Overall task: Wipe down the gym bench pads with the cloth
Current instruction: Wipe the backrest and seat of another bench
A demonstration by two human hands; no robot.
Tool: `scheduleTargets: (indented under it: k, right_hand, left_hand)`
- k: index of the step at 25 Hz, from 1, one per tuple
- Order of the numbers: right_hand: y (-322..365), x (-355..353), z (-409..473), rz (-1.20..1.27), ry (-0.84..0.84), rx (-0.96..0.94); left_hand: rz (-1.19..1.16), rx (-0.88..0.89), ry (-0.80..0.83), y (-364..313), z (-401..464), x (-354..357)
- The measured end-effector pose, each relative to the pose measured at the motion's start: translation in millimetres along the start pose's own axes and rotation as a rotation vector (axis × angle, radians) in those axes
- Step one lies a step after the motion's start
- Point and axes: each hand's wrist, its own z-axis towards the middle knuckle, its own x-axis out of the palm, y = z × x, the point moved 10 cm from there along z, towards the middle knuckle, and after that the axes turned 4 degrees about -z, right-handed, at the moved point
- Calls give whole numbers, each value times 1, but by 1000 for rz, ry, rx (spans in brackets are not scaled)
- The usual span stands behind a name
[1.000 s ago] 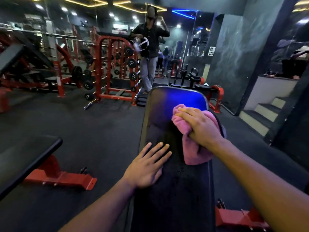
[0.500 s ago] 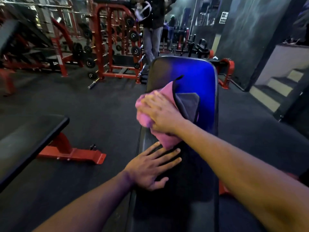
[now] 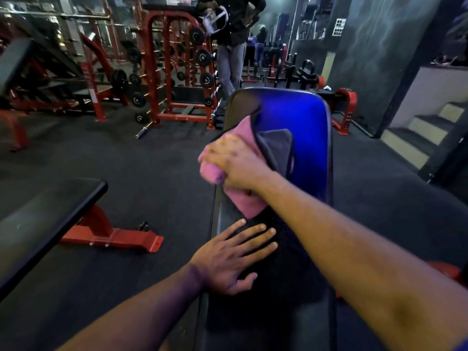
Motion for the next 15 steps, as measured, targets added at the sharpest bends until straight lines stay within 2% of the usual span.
scheduleTargets:
  k: [2,4,6,9,11,15]
  right_hand:
    - [29,10,-26,28,72,-77]
    - [30,5,-60,66,26,-156]
    - [9,2,-76,79,-20,-159]
    - [-15,-12,-64,115,-80,-8]
    - [-28,-41,-79,142,-236,146]
    - [-56,-65,-186,127,-419,582]
  left_hand:
    - [29,1,-7,-2,0,-1]
    - [56,19,-23,-2,-1,1]
    - [47,34,0,0,1,5]
    - [13,15,20,2,2,5]
    - [-19,-3,28,-1,1,4]
    - [-16,-39,-15,1,2,-4]
